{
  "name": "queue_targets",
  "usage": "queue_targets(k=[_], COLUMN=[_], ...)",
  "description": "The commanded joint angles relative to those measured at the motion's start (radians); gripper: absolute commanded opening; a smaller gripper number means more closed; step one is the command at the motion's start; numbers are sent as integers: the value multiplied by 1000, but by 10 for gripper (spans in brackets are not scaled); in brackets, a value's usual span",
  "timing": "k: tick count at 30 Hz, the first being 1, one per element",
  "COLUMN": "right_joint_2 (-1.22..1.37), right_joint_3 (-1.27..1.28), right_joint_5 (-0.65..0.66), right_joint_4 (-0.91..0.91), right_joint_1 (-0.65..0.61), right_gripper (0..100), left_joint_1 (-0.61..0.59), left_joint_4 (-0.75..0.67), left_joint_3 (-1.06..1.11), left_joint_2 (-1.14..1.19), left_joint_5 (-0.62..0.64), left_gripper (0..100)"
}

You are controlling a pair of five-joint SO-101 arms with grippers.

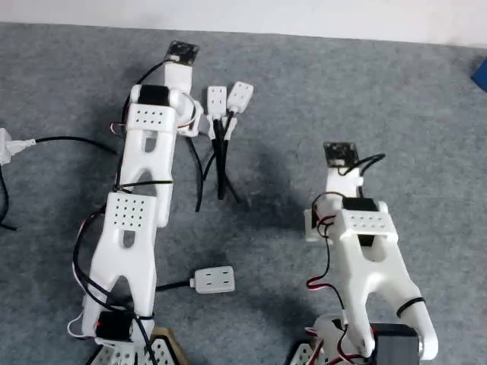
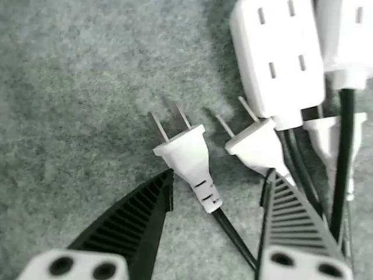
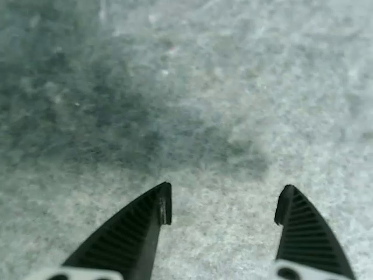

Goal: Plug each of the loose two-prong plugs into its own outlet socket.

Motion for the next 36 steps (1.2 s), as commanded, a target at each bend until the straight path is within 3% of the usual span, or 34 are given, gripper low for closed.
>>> queue_targets(k=[1,17,23,28,36], right_joint_2=[-35,-35,-35,-35,-35], right_joint_3=[-4,-5,-5,-4,-13], right_joint_5=[-8,-8,-8,-8,-8], right_joint_4=[-16,-13,-13,-15,-10], right_joint_1=[8,5,5,5,28], right_gripper=[284,284,284,284,284], left_joint_1=[-58,-255,-153,-44,53], left_joint_4=[-18,-55,-48,0,227], left_joint_3=[15,28,31,30,-119], left_joint_2=[13,21,64,62,-47], left_joint_5=[9,-15,-109,-196,-219], left_gripper=[214,213,197,0,5])
